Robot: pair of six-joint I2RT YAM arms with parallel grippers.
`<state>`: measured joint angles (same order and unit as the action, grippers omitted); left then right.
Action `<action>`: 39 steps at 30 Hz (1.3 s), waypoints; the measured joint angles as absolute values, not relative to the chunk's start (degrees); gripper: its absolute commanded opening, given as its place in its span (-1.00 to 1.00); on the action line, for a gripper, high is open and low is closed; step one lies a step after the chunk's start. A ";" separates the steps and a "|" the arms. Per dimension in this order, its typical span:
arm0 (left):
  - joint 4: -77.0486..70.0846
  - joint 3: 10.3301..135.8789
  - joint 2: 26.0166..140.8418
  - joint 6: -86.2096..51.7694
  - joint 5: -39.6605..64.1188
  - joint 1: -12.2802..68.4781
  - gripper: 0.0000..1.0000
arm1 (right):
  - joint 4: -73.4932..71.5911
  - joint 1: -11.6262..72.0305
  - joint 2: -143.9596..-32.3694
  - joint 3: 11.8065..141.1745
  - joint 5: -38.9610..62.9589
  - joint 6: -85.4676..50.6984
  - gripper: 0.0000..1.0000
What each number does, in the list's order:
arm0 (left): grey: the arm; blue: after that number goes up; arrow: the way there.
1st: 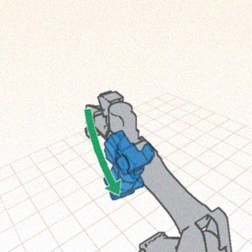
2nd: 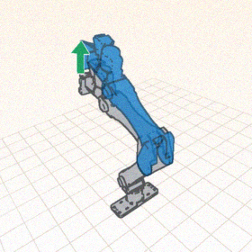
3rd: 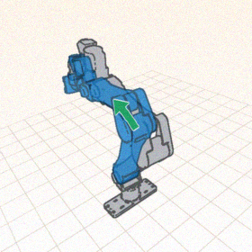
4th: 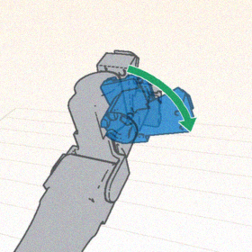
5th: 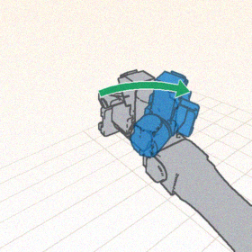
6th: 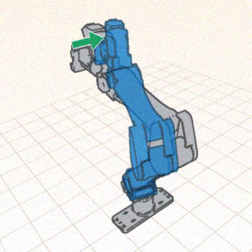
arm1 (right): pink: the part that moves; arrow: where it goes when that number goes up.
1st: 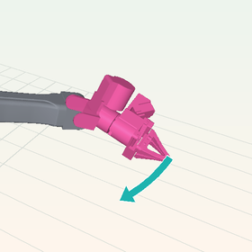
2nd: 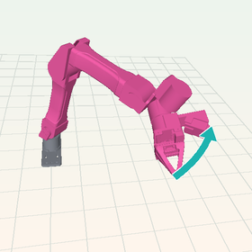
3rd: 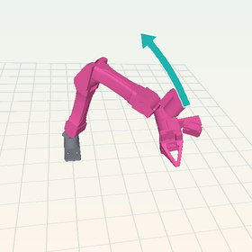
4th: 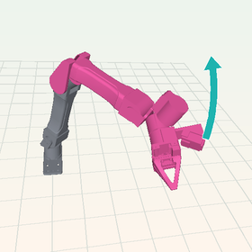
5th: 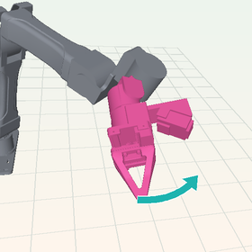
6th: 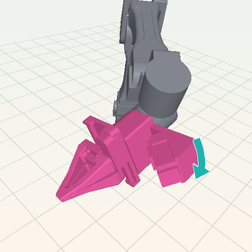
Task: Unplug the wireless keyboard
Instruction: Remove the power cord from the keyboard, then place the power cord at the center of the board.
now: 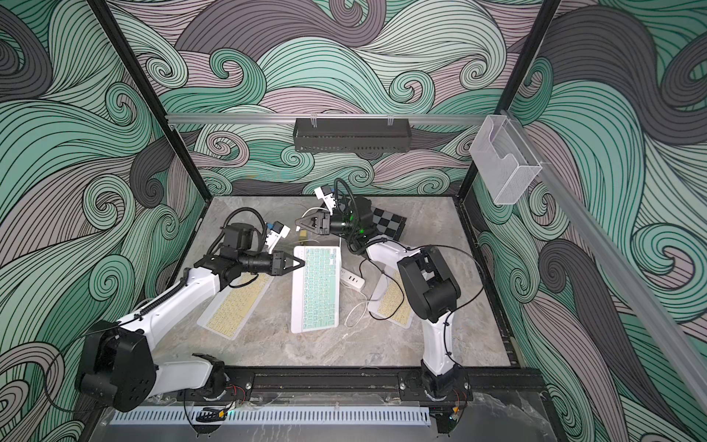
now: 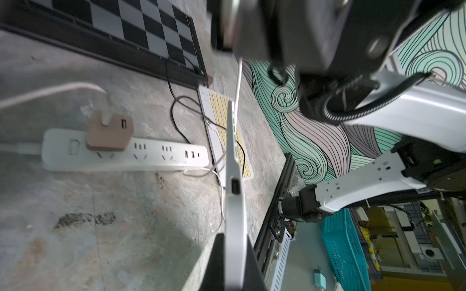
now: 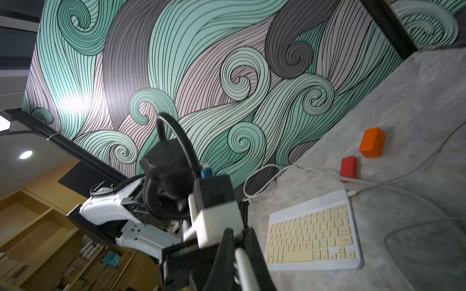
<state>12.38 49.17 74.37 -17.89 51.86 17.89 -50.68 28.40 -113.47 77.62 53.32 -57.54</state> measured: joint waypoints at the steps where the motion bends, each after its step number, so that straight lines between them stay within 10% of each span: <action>1: 13.06 48.66 74.37 -17.87 52.45 18.31 -1.00 | -51.29 27.97 -113.21 77.93 52.25 -57.34 -1.00; 39: 27.57 54.39 84.51 -15.84 49.71 18.09 -1.00 | 1.19 6.68 -89.30 62.30 18.98 -31.22 -0.92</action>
